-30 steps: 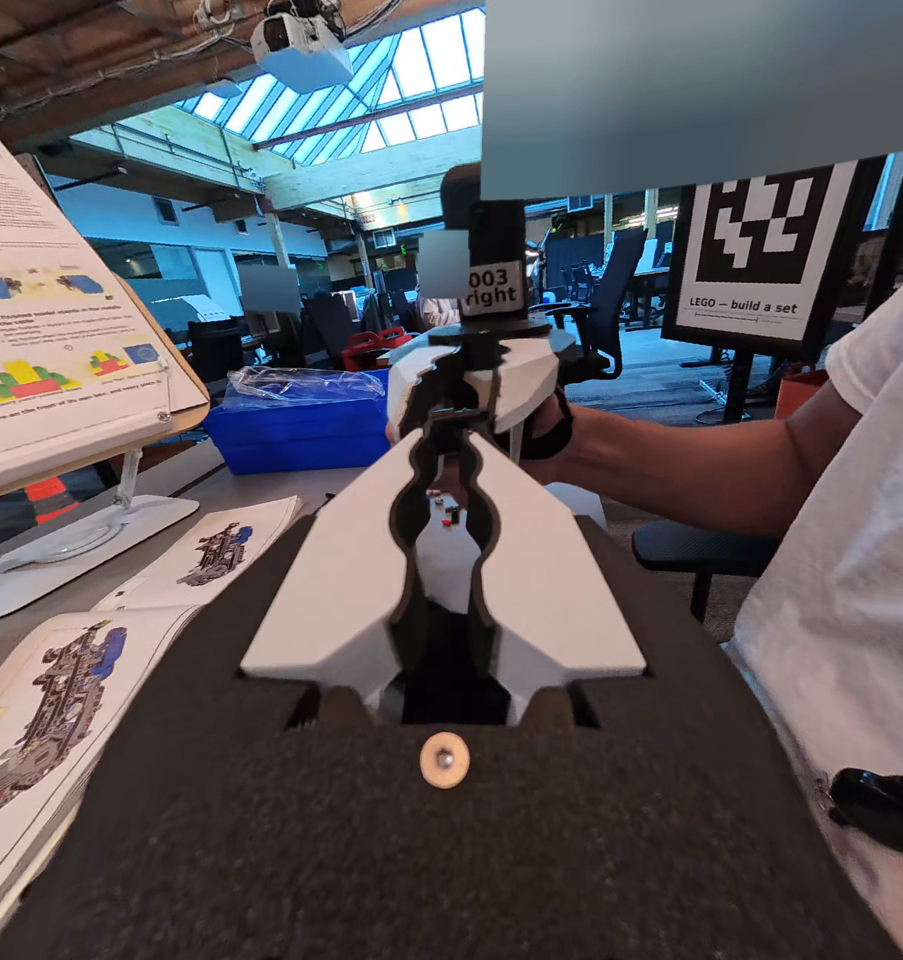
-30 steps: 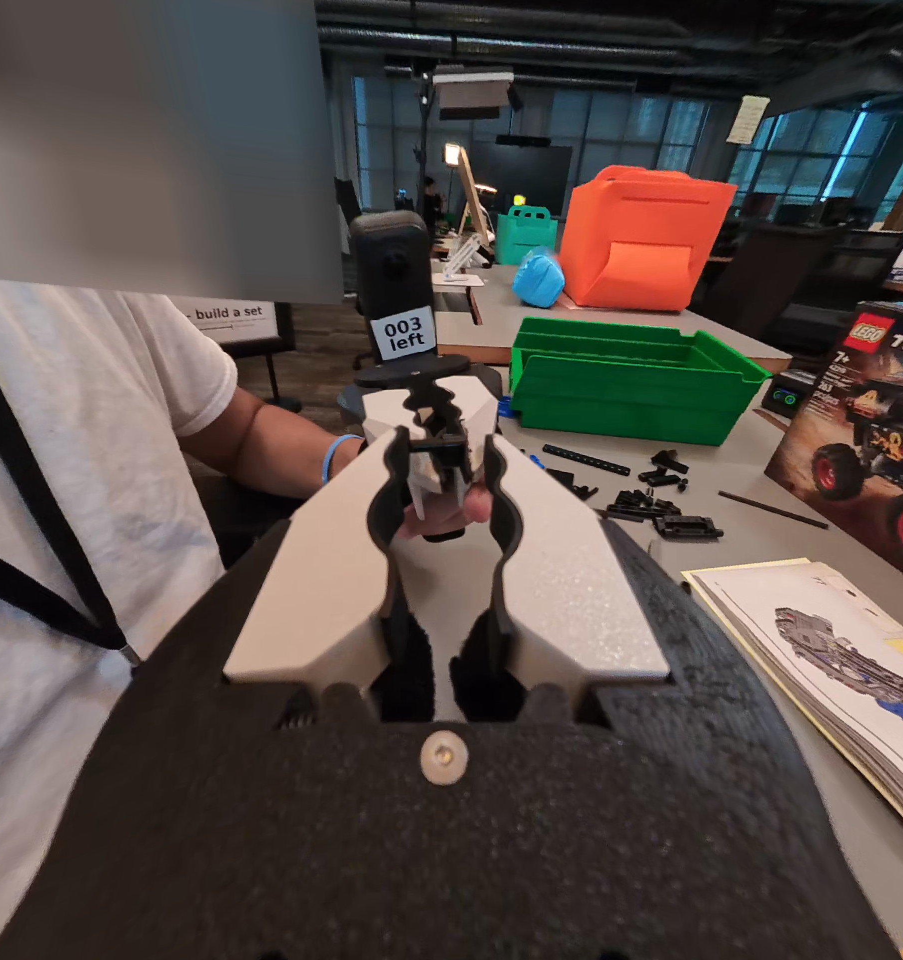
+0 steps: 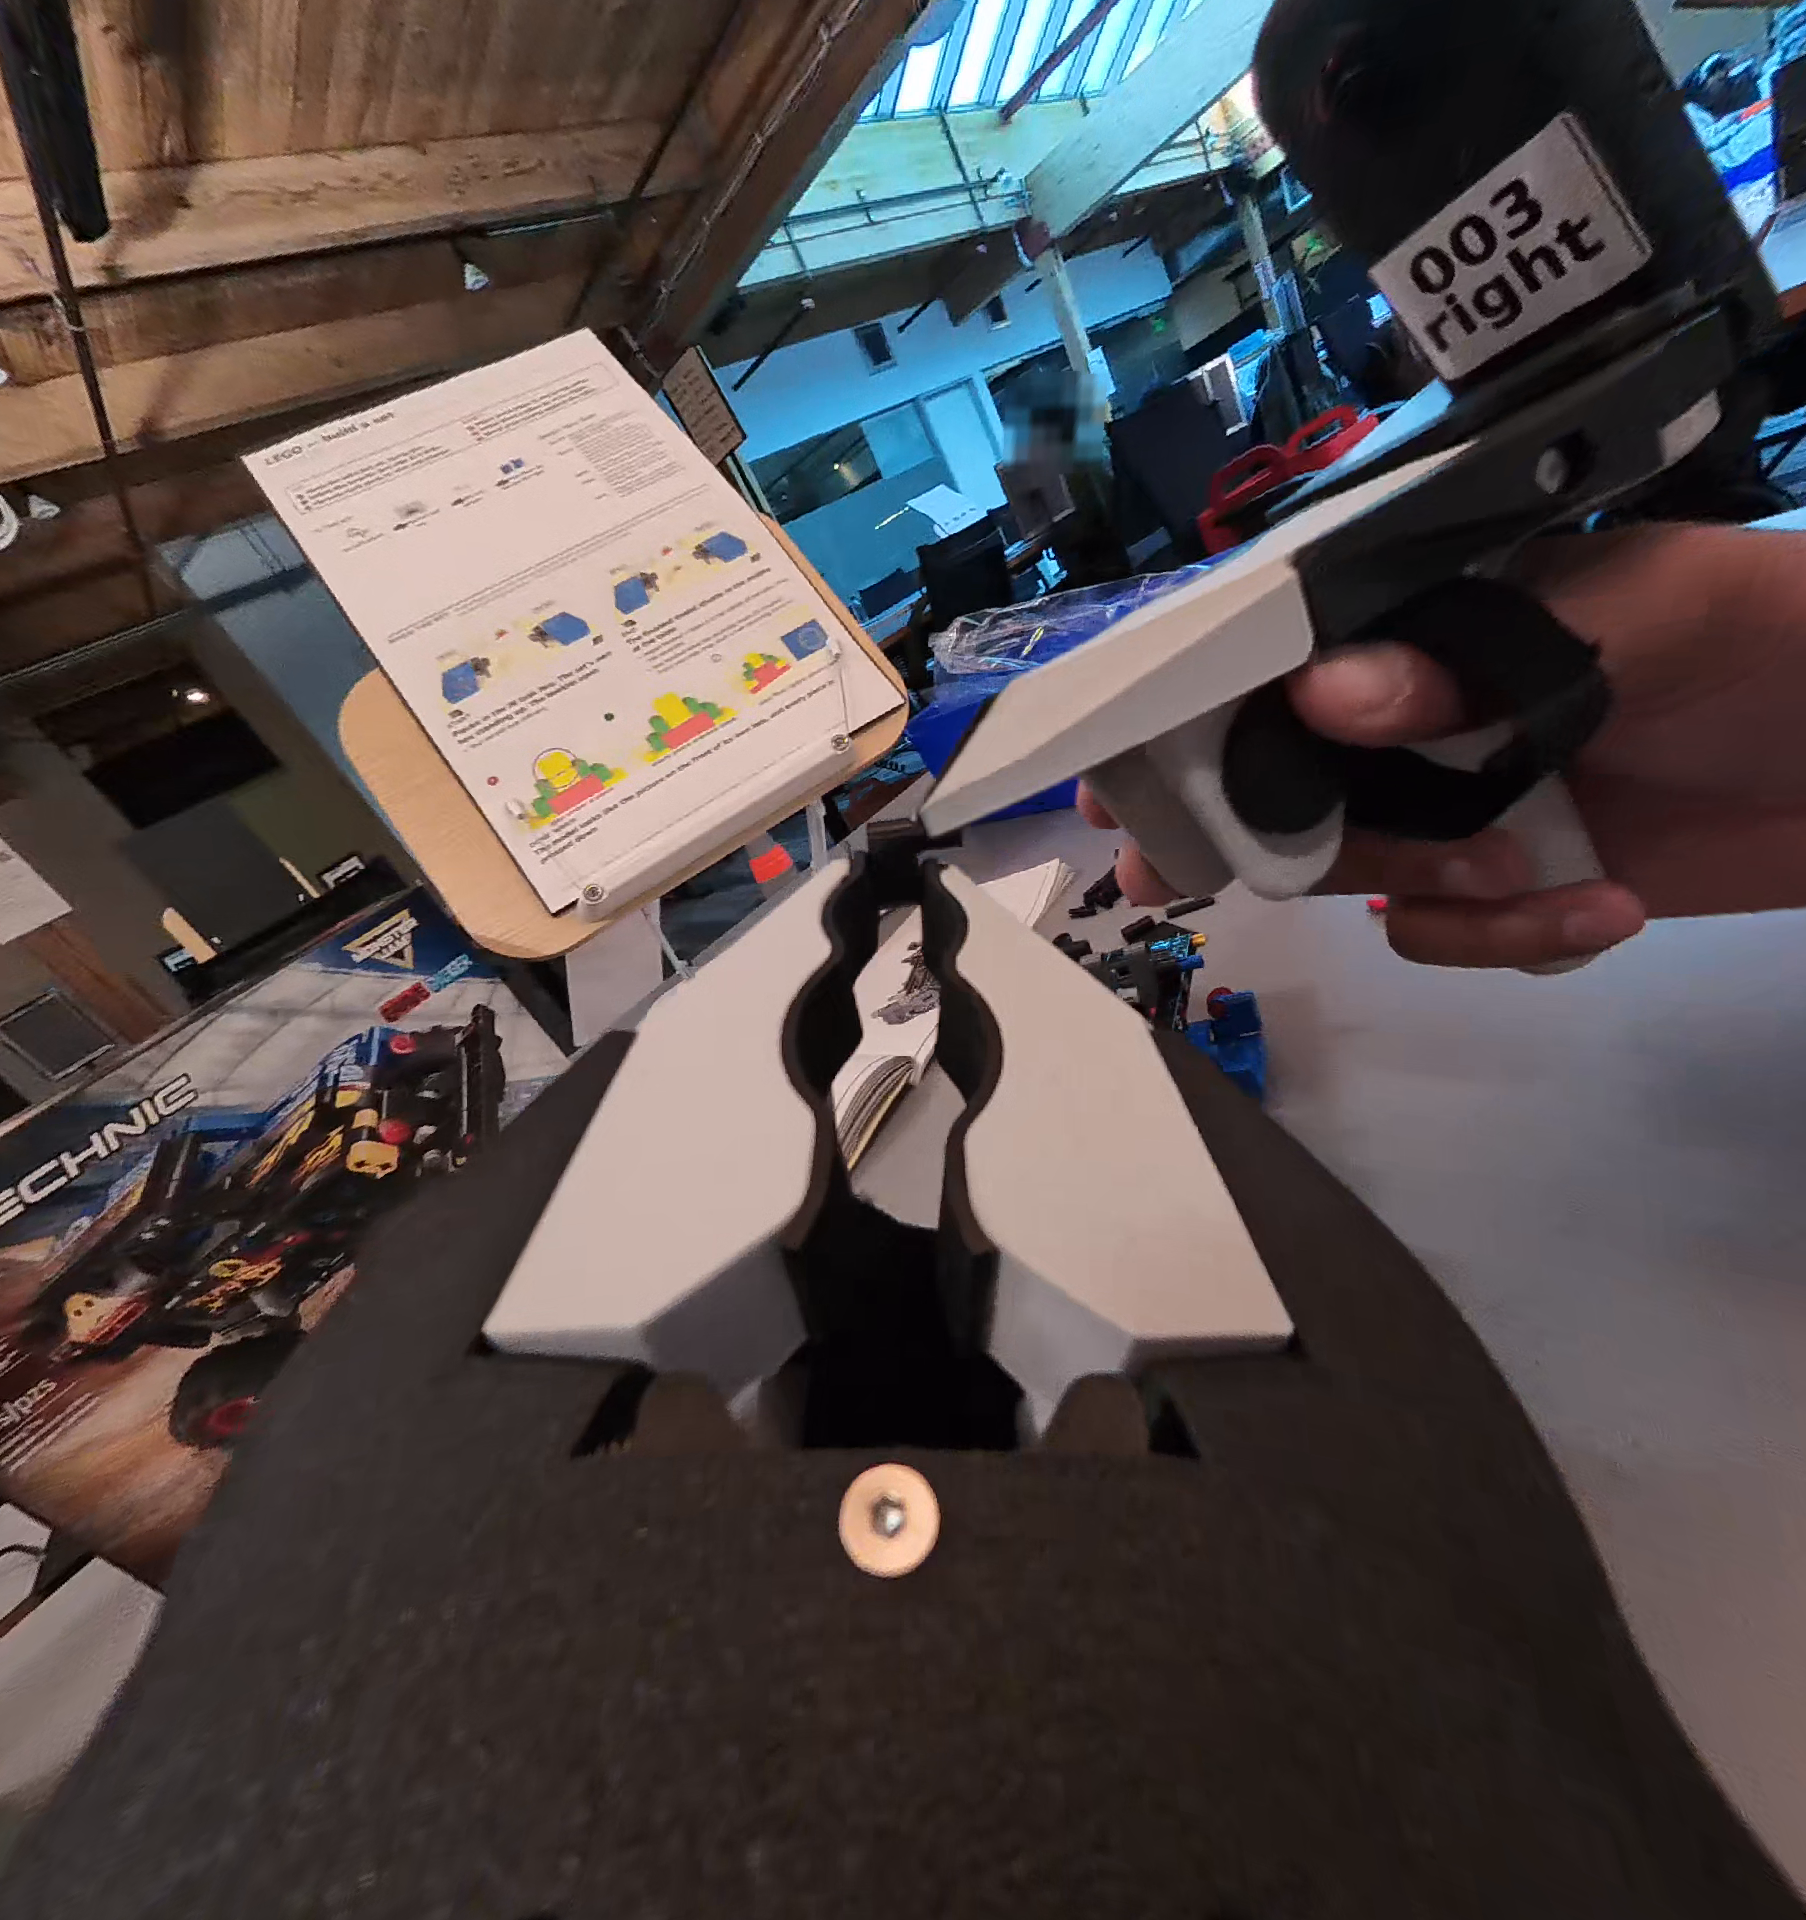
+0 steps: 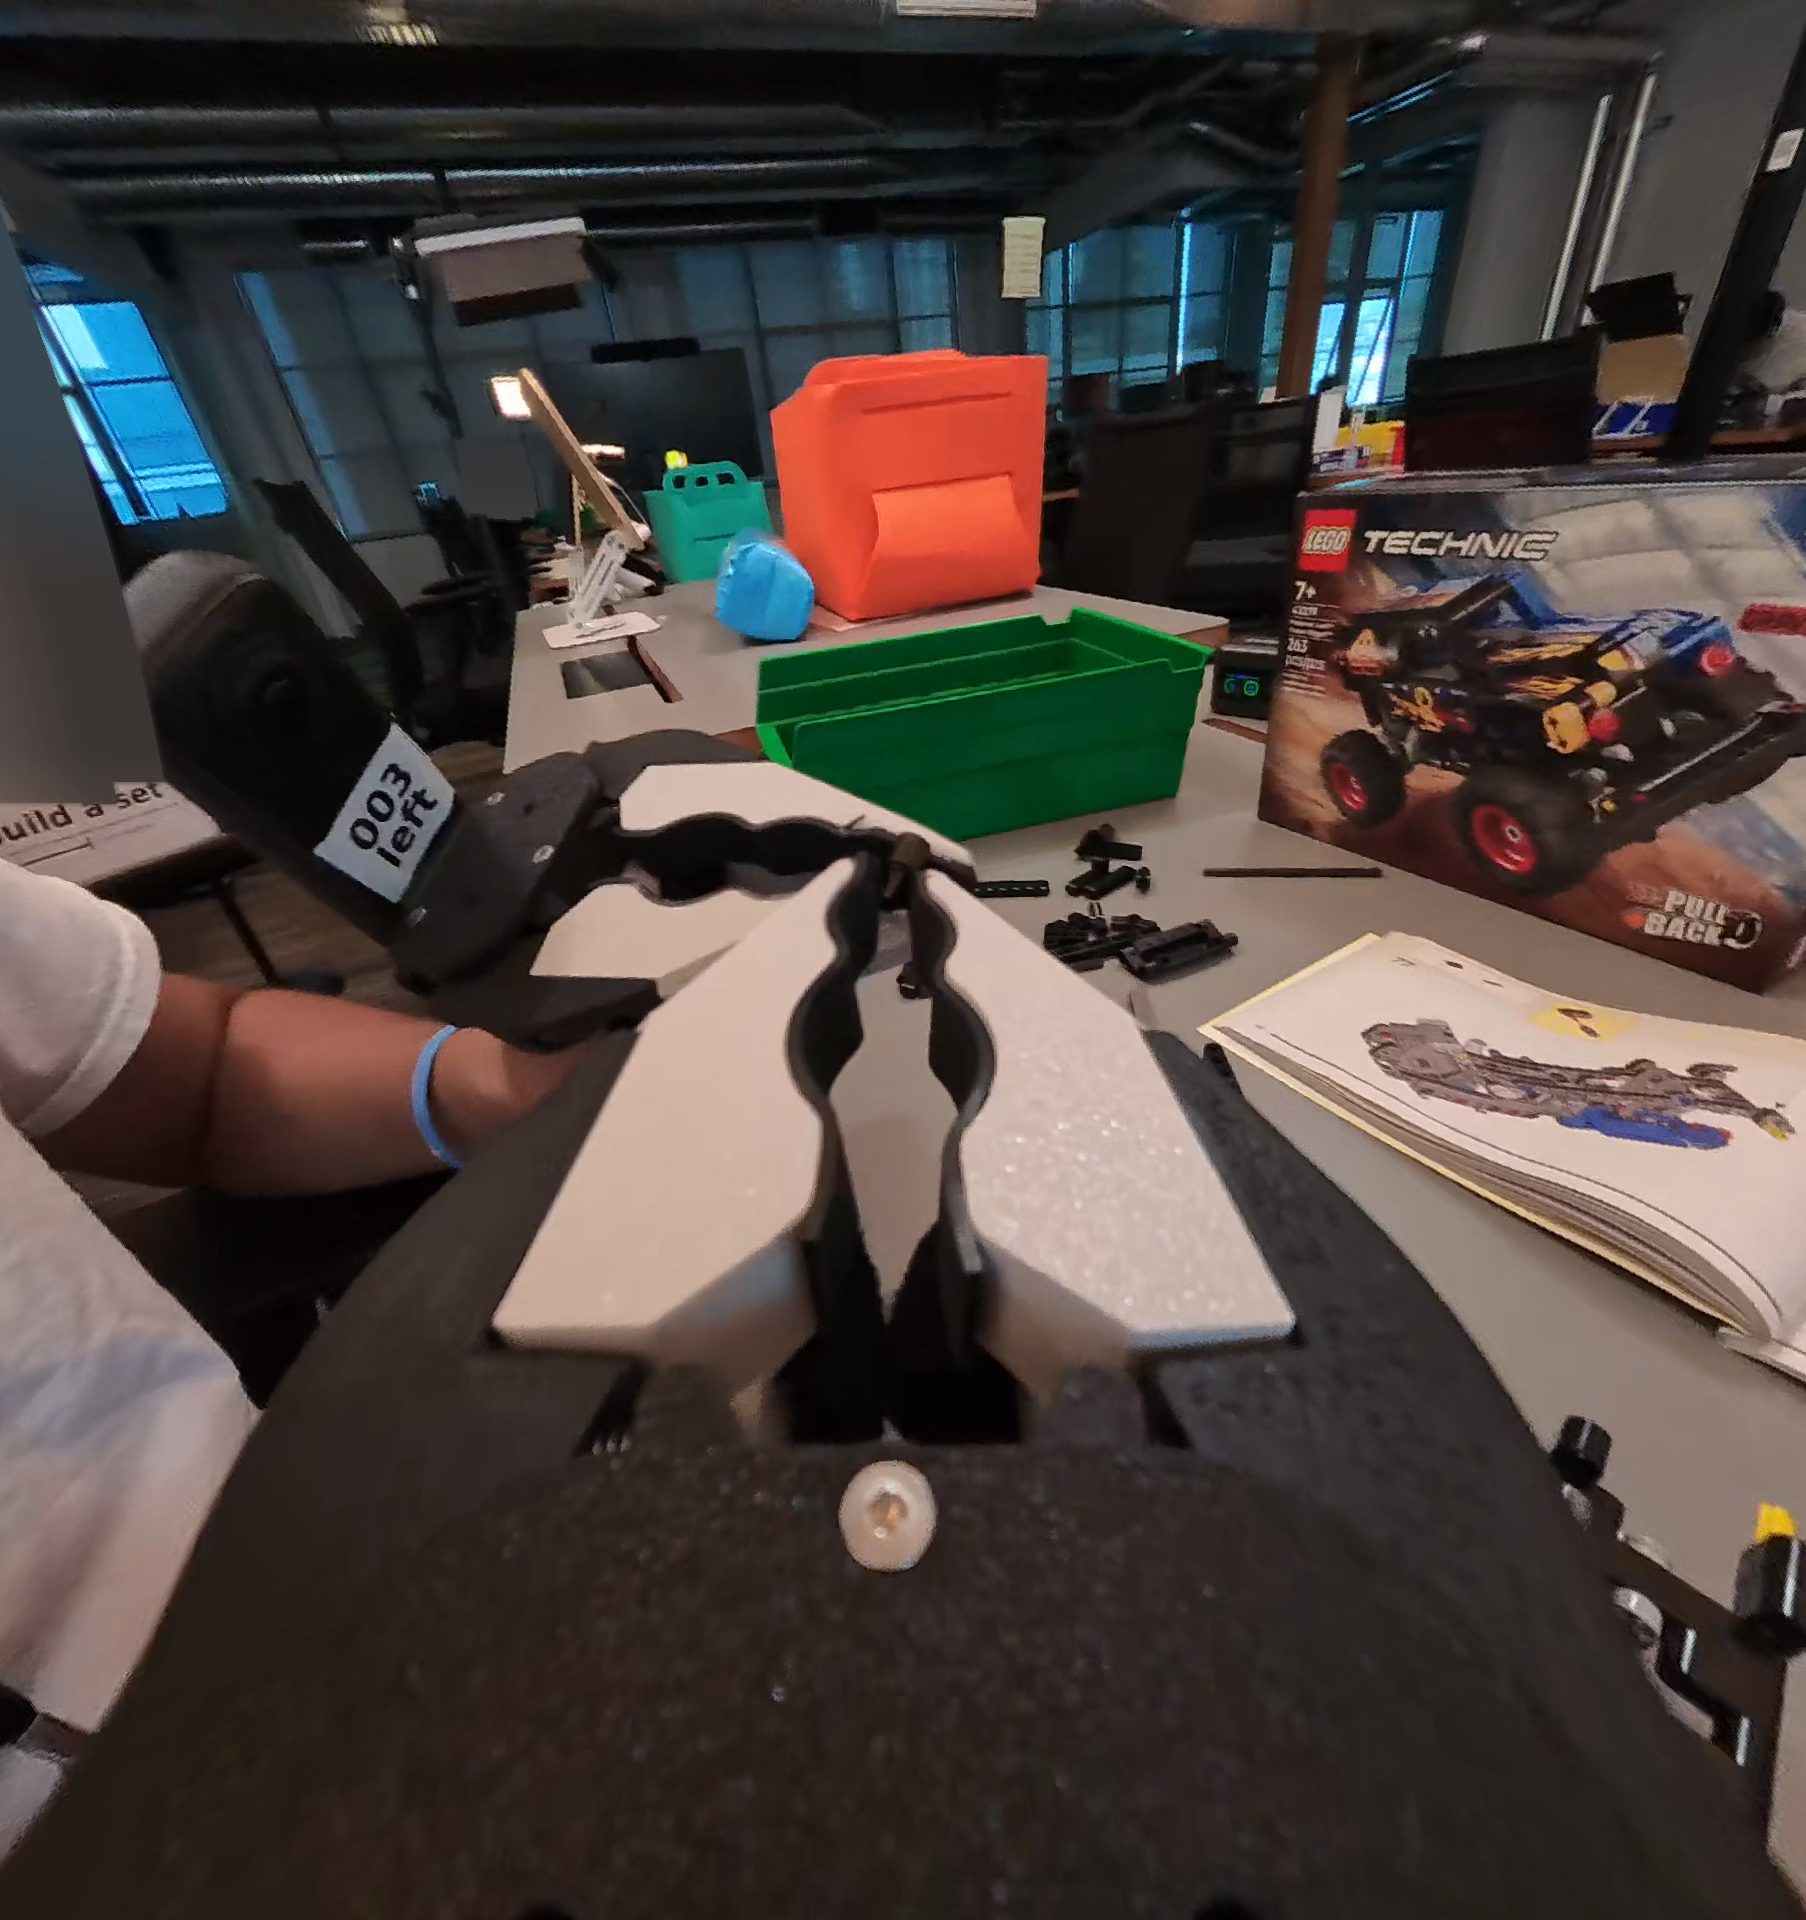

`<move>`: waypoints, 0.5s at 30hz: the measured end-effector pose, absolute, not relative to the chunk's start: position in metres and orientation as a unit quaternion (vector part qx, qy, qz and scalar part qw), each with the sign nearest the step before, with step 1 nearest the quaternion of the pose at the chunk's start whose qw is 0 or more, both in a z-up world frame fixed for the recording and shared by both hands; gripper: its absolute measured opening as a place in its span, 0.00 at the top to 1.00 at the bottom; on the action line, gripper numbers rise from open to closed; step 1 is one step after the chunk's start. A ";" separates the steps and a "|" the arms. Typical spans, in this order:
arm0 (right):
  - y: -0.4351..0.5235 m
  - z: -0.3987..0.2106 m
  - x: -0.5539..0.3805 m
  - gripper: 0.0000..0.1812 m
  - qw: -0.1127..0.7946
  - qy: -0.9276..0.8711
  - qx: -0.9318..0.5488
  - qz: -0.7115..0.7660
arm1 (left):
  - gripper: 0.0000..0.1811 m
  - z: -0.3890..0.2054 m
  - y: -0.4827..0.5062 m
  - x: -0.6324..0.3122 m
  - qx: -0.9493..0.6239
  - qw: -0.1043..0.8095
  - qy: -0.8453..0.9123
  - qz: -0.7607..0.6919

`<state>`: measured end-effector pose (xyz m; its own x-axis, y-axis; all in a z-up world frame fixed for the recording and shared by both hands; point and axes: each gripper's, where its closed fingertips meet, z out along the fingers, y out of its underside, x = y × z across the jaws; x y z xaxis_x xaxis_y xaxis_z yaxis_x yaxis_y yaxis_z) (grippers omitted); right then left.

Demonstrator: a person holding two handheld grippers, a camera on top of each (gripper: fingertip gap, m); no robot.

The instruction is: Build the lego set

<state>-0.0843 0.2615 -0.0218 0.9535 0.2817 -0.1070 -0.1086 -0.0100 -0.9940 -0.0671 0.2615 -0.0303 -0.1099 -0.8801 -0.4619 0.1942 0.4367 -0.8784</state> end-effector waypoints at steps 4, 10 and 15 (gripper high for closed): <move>0.263 -0.023 -0.085 0.97 0.699 -0.053 -0.697 0.148 | 0.97 -0.031 0.263 -0.066 -0.292 0.610 0.593 -0.437; 0.266 -0.027 -0.082 0.98 0.701 -0.044 -0.701 0.124 | 0.97 -0.033 0.266 -0.064 -0.296 0.624 0.593 -0.414; 0.265 -0.038 -0.075 0.98 0.658 -0.094 -0.745 0.043 | 0.92 -0.049 0.267 -0.057 -0.300 0.571 0.649 -0.403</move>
<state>-0.0750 0.2650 -0.0377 0.9784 0.1978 0.0596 0.0835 -0.1150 -0.9899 -0.0574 0.2670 -0.0494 -0.1664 -0.8503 -0.4992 0.0707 0.4947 -0.8662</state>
